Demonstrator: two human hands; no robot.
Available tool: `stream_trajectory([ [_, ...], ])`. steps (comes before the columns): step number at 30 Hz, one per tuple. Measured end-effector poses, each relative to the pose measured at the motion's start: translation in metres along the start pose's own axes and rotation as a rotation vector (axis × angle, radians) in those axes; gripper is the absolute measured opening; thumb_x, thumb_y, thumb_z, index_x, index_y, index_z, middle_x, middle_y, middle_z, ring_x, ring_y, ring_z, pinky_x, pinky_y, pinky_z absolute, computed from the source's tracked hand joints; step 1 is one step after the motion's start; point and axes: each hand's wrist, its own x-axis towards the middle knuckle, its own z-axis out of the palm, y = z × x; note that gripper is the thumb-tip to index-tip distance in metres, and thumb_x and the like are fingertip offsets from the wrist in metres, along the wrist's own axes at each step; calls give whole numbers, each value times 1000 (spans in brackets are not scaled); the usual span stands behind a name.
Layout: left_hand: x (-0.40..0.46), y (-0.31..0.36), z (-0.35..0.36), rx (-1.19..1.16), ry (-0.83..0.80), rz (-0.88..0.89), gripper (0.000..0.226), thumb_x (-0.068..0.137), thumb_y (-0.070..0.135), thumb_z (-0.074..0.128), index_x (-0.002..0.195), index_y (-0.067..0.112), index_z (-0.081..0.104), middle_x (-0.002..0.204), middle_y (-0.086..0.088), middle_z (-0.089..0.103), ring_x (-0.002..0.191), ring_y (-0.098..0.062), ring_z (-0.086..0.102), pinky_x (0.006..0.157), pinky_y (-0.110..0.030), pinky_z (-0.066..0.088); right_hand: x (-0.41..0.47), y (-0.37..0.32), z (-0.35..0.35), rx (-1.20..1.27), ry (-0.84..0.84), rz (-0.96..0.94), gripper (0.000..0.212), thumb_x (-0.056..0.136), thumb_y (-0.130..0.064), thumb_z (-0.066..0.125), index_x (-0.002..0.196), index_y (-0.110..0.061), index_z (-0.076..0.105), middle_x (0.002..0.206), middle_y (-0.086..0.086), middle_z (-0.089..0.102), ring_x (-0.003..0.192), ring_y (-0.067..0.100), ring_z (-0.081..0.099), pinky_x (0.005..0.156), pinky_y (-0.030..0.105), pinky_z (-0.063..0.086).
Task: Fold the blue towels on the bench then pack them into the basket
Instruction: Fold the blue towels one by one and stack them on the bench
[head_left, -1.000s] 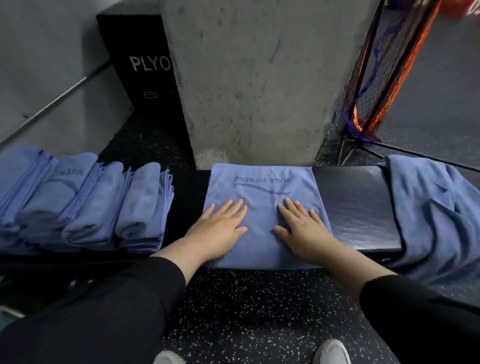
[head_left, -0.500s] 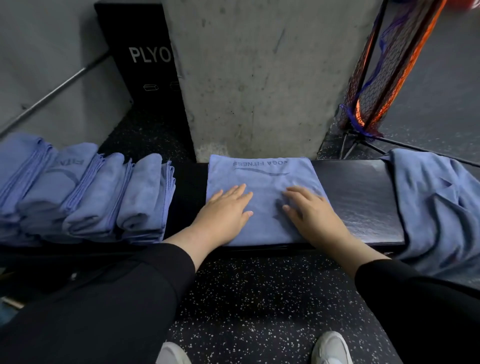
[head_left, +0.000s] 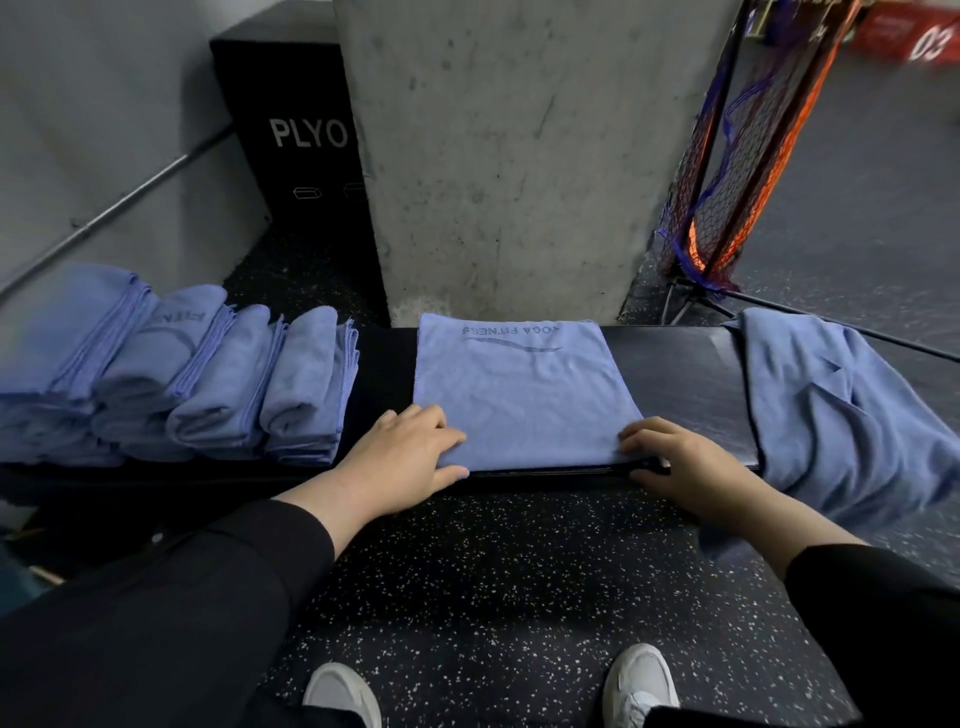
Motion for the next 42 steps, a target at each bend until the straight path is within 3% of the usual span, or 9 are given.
stream_trajectory([
  [6,-9,-6,3,1,7,33,41,103,40,52,143,30,52,124,10,47,116,-13,44,99,-35,37,2,1,1,-29,76,25,15,86,-16,77,100,-23,75,117,-21,63,96,1,62,85,24,49],
  [16,-7,-12,10,118,106,73,10,91,17,59,85,17,67,96,6,57,87,-17,53,78,-32,41,6,-8,-3,-10,96,102,12,89,-11,66,96,-20,66,106,-8,65,94,17,64,84,34,49],
  [21,-11,0,-14,5,27,4,24,94,20,49,70,20,44,77,8,45,76,-15,42,77,-33,39,2,-18,-17,123,65,218,15,86,-16,58,85,-31,60,102,-14,71,93,14,64,85,34,50],
  [23,-14,6,-27,-188,-6,-125,28,92,21,49,67,19,37,69,4,44,67,-17,41,65,-36,36,0,-24,-27,224,101,253,9,81,-26,50,79,-29,59,81,-19,70,75,5,62,75,35,50],
  [25,-14,8,-38,-368,-5,-237,27,91,20,50,66,15,41,63,2,45,59,-15,38,56,-34,30,-2,-31,-36,299,156,259,10,83,-22,49,77,-24,57,61,-16,62,57,3,51,64,33,44],
  [28,-14,9,-53,-502,3,-302,20,91,15,52,73,9,59,64,2,52,58,-8,41,58,-28,35,-2,-41,-45,443,210,272,21,90,-1,50,78,-16,59,56,-8,59,50,5,47,56,26,43],
  [33,-5,-2,-55,-739,52,-411,17,89,10,53,80,10,68,64,-1,59,62,-9,53,66,-32,47,17,-40,-43,577,300,369,17,92,-8,56,78,-15,65,57,-10,55,51,5,42,52,25,37],
  [38,26,-14,-49,-557,189,-442,19,91,14,53,91,27,67,80,0,70,76,-19,64,74,-38,51,52,-31,-39,537,389,438,16,93,-11,59,84,-20,68,71,-9,65,67,10,52,61,29,39],
  [42,56,-21,-45,-437,246,-455,16,95,20,50,96,31,62,73,3,66,69,-22,62,62,-38,50,87,-25,-38,472,416,456,11,95,-12,59,92,-20,67,85,-1,69,73,14,55,60,28,41],
])
